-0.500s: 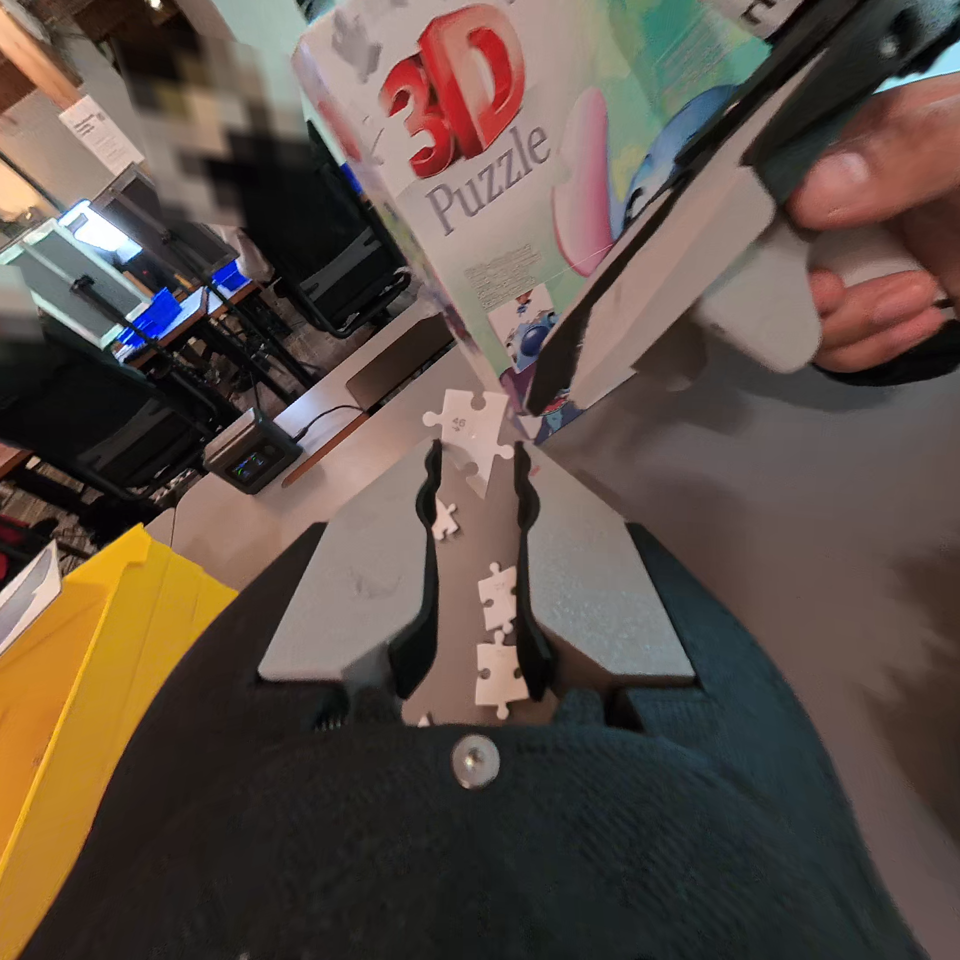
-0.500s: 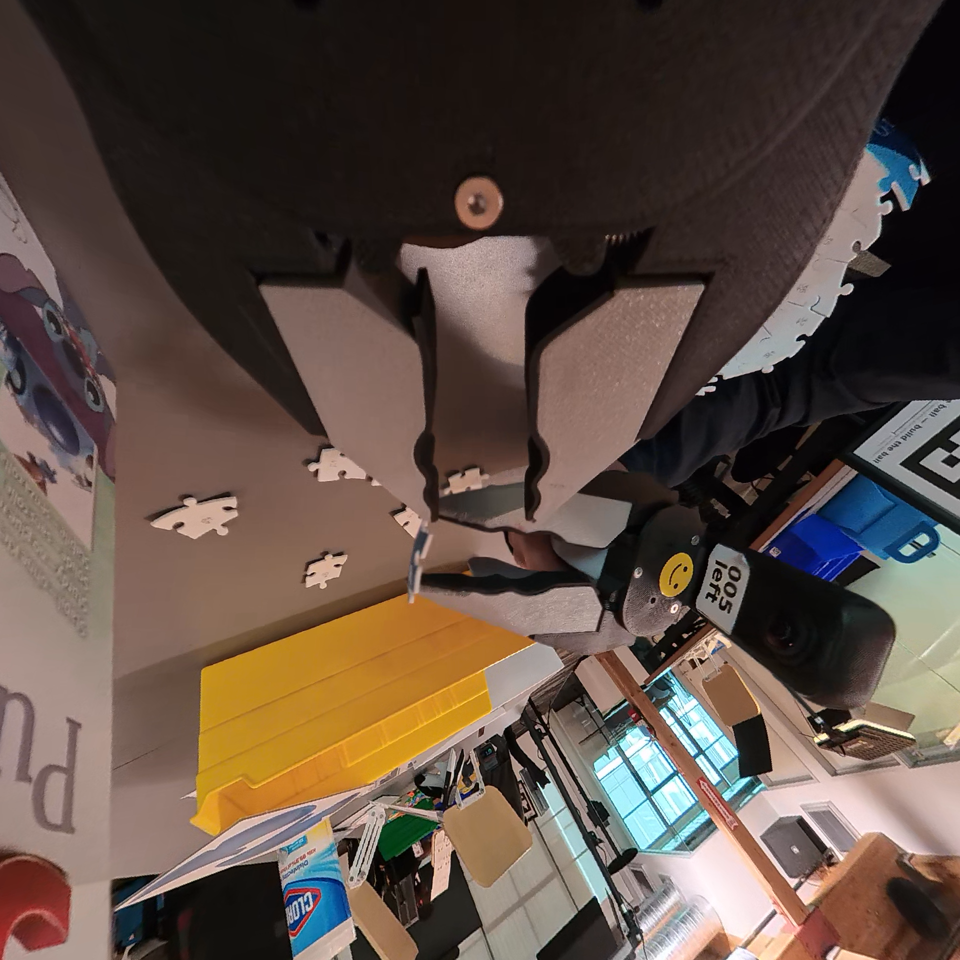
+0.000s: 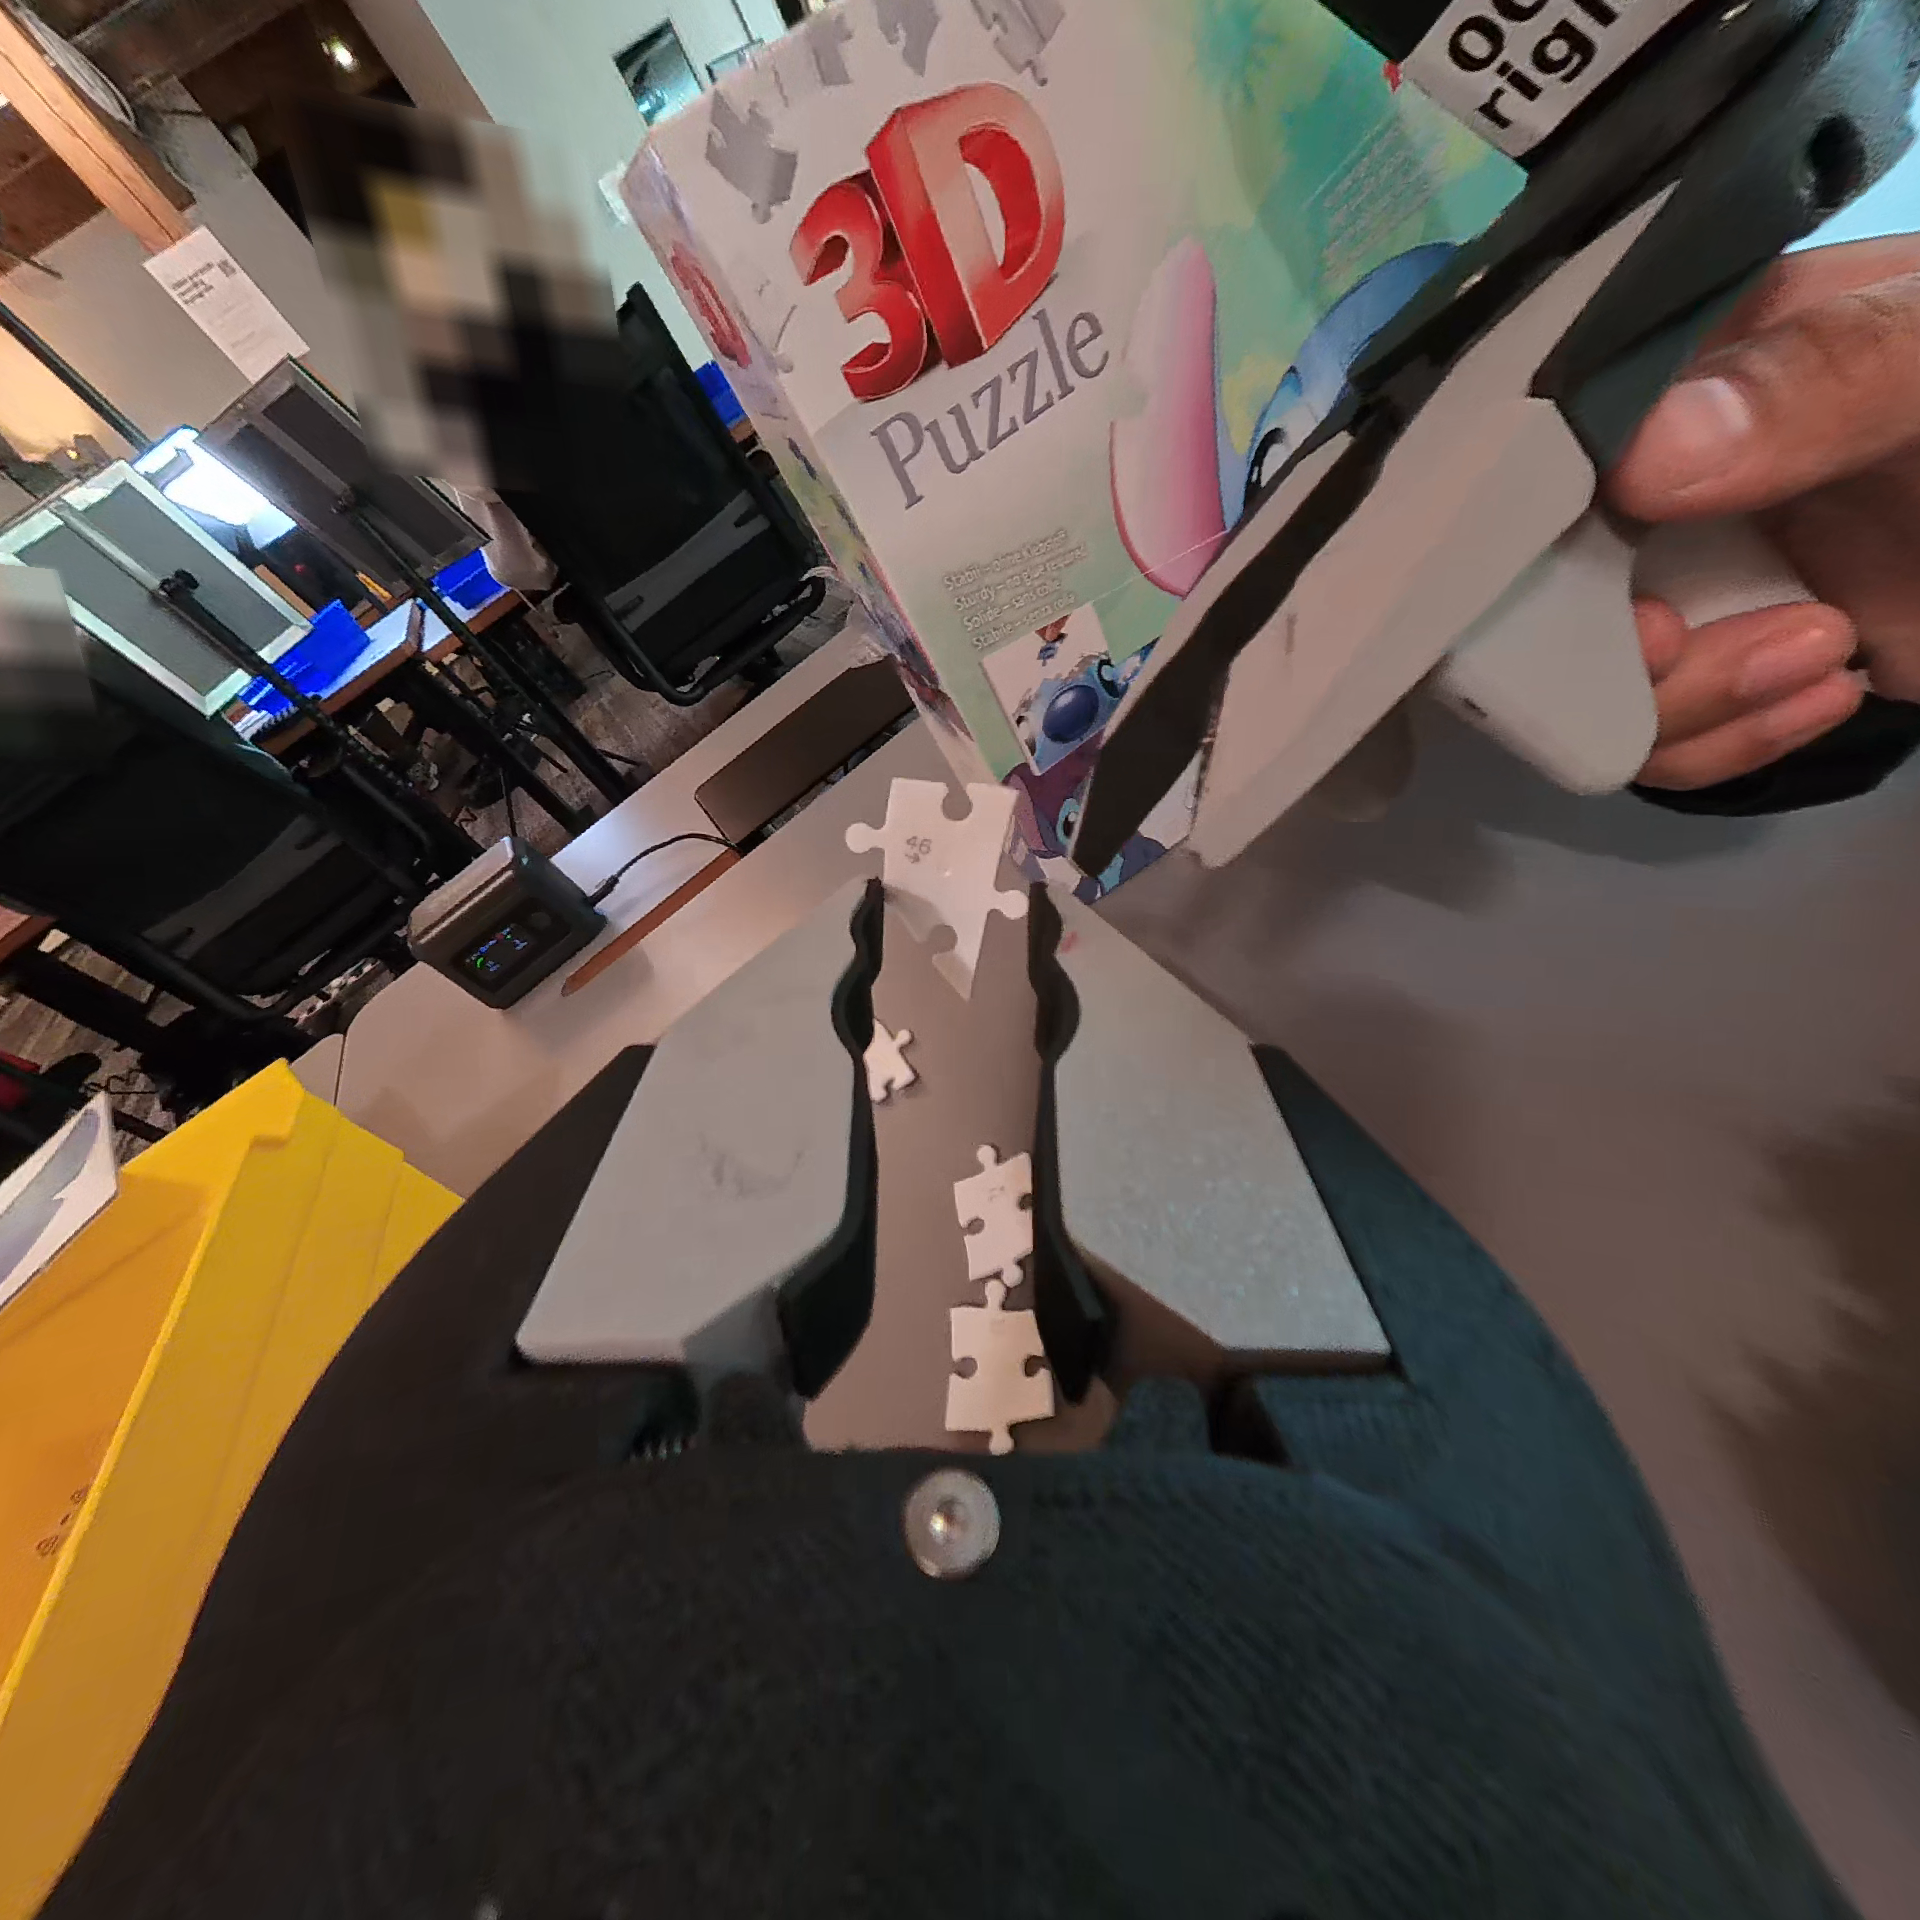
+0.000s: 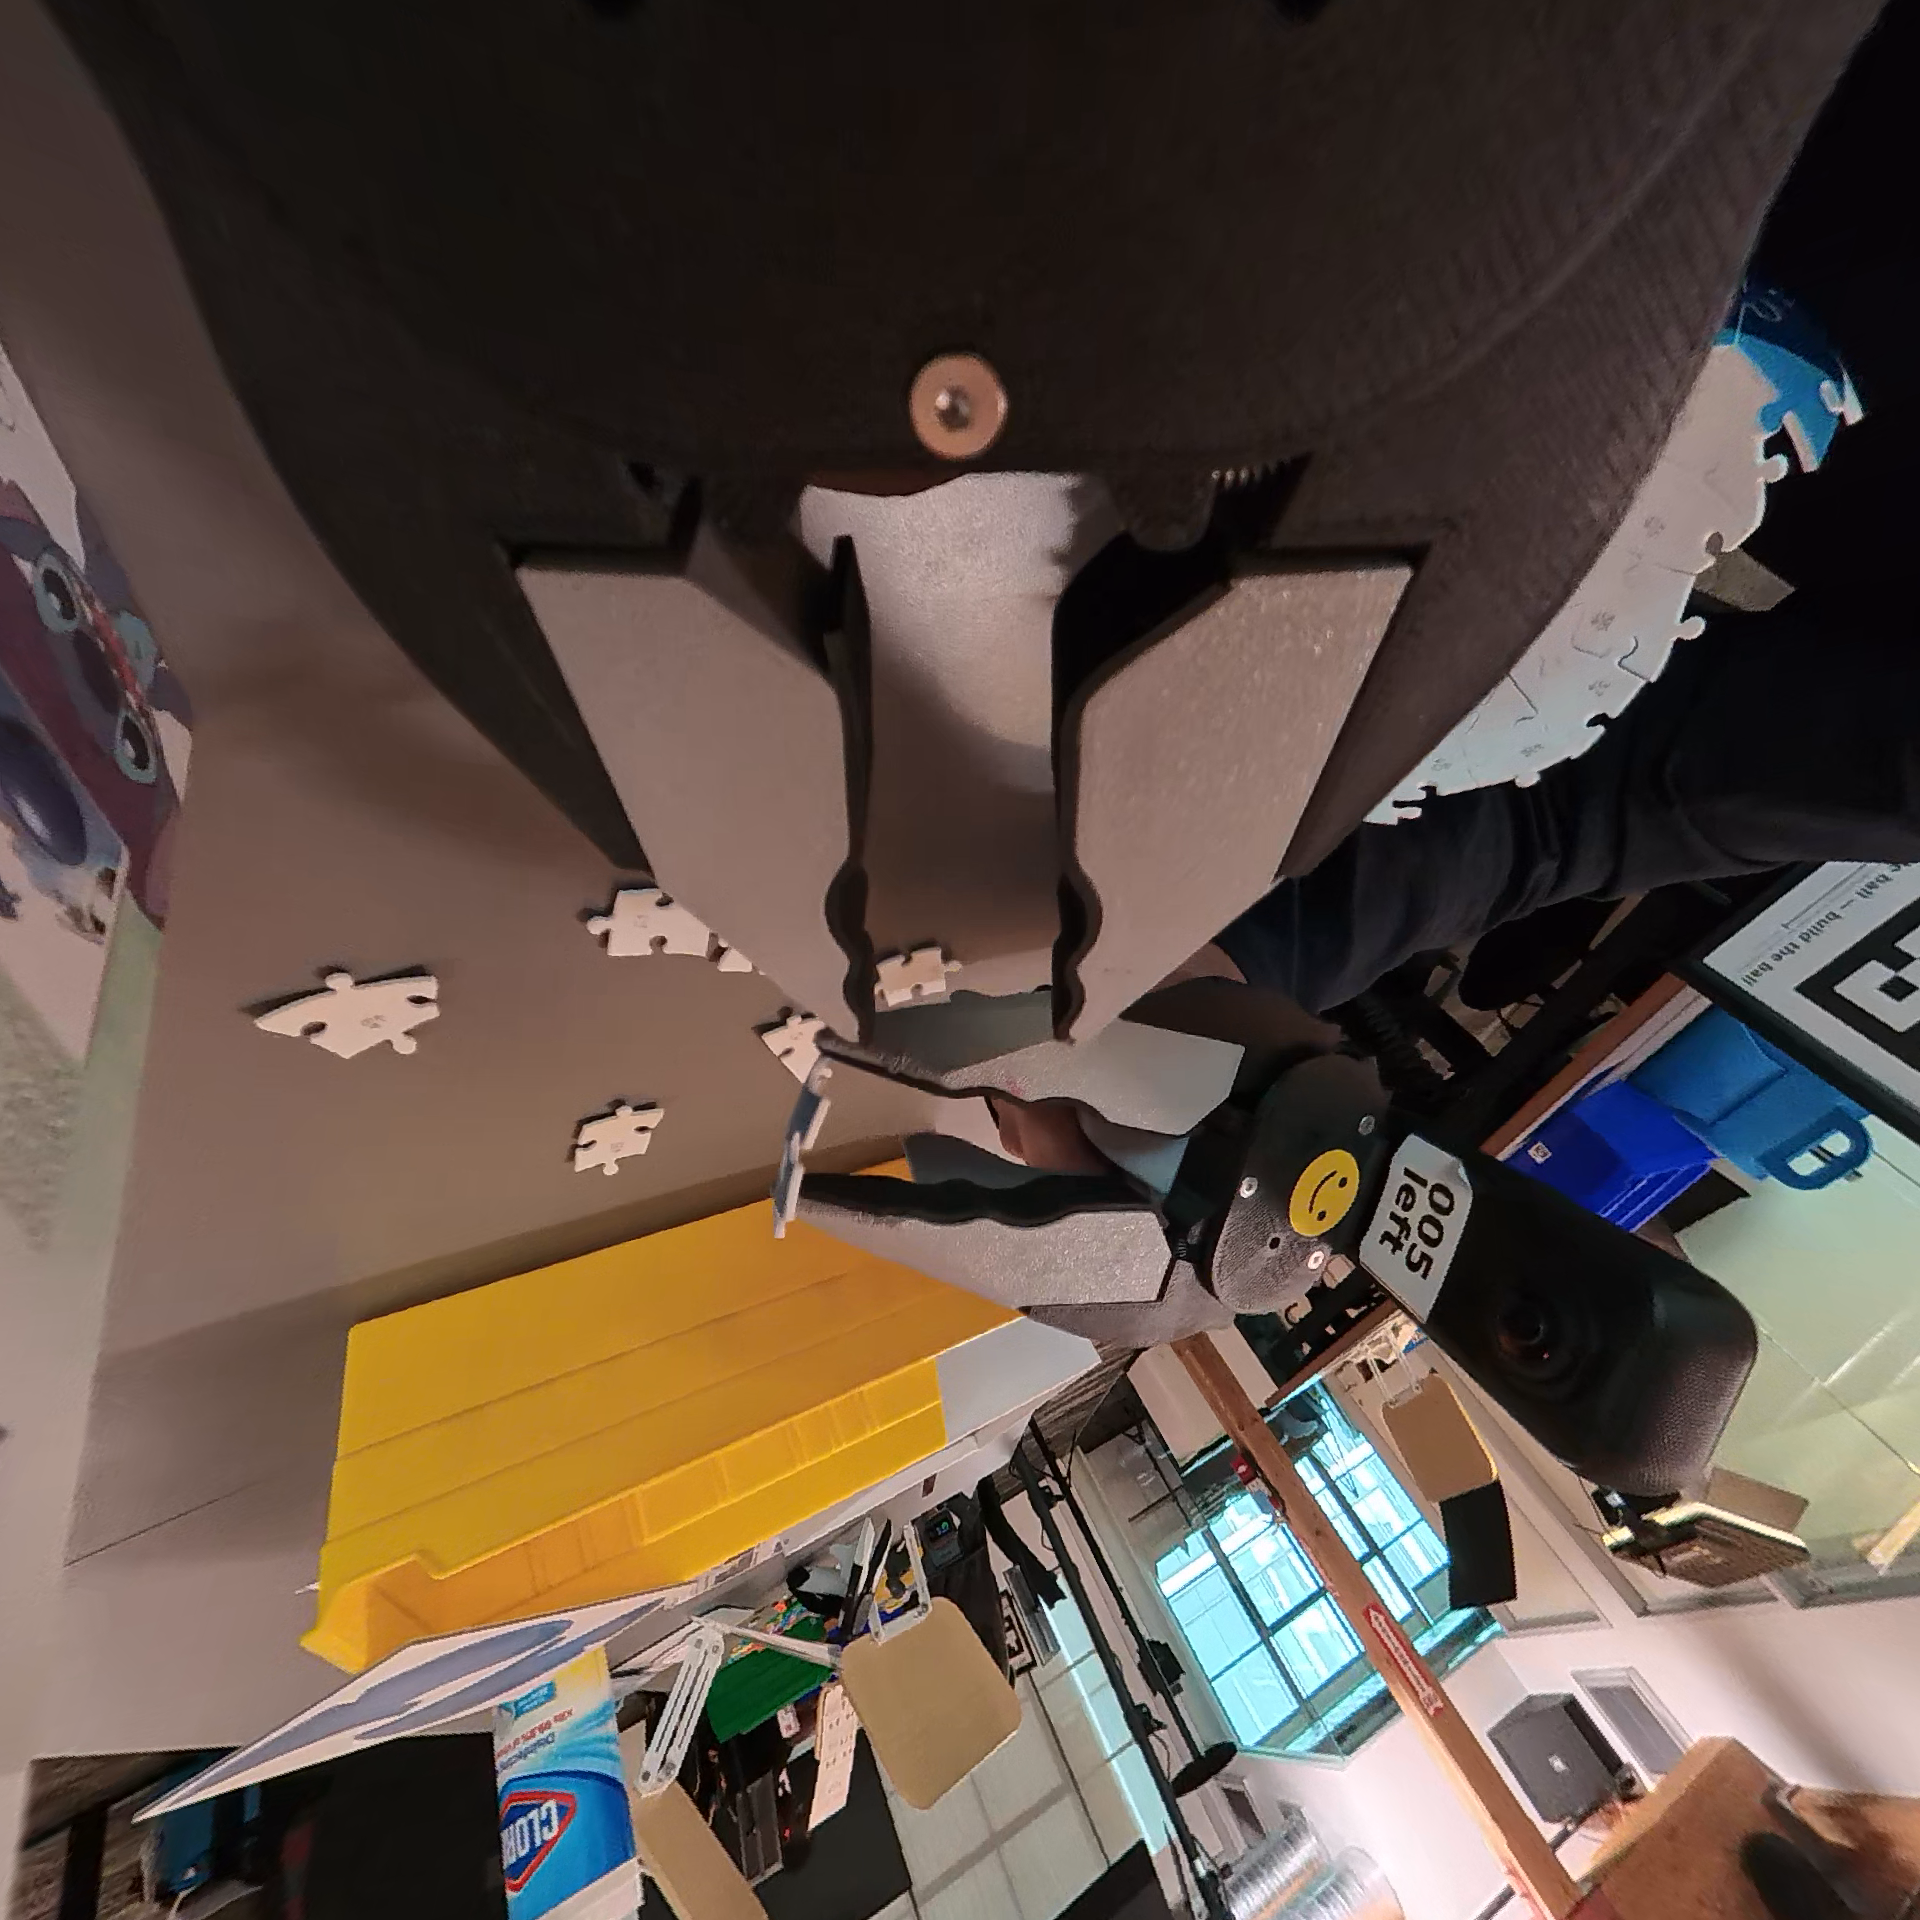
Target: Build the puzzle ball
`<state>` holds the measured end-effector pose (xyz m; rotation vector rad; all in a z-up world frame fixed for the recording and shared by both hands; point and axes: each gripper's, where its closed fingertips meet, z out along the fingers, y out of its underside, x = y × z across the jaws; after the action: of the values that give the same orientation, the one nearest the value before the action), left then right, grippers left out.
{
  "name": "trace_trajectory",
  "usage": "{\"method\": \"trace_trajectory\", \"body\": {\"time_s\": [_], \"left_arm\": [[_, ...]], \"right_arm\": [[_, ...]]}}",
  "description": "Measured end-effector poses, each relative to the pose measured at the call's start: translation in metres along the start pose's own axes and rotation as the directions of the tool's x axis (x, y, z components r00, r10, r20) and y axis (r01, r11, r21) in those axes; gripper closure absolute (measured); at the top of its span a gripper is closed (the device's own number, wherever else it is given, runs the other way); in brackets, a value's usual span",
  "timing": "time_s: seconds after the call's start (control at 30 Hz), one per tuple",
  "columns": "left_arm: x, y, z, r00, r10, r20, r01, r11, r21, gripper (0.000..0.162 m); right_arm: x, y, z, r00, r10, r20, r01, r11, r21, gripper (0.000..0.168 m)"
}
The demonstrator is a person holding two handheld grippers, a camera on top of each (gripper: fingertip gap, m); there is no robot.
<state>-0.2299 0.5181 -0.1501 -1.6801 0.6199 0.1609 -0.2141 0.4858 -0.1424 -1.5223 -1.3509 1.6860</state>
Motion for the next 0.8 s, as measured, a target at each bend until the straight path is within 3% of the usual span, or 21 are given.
{"method": "trace_trajectory", "body": {"time_s": [0.23, 0.4, 0.53, 0.8], "left_arm": [[0.009, -0.012, -0.006, 0.993, 0.117, 0.013, -0.117, 0.991, 0.060, 0.137], [0.008, -0.013, -0.008, 0.987, 0.157, 0.044, -0.159, 0.986, 0.051, 0.136], [0.014, -0.012, -0.008, 0.979, 0.200, 0.030, -0.201, 0.978, 0.049, 0.137], [0.024, -0.014, -0.007, 0.977, 0.211, -0.005, -0.211, 0.976, 0.057, 0.137]], "right_arm": [[-0.009, -0.008, -0.004, 0.999, -0.007, 0.049, 0.005, 0.999, 0.036, 0.140], [0.008, -0.007, -0.007, 0.998, -0.017, -0.065, 0.019, 0.999, 0.029, 0.142], [0.010, -0.010, -0.009, 0.997, 0.001, -0.072, 0.002, 0.999, 0.036, 0.142], [0.012, -0.003, -0.007, 0.994, -0.040, -0.103, 0.039, 0.999, -0.015, 0.166]]}}
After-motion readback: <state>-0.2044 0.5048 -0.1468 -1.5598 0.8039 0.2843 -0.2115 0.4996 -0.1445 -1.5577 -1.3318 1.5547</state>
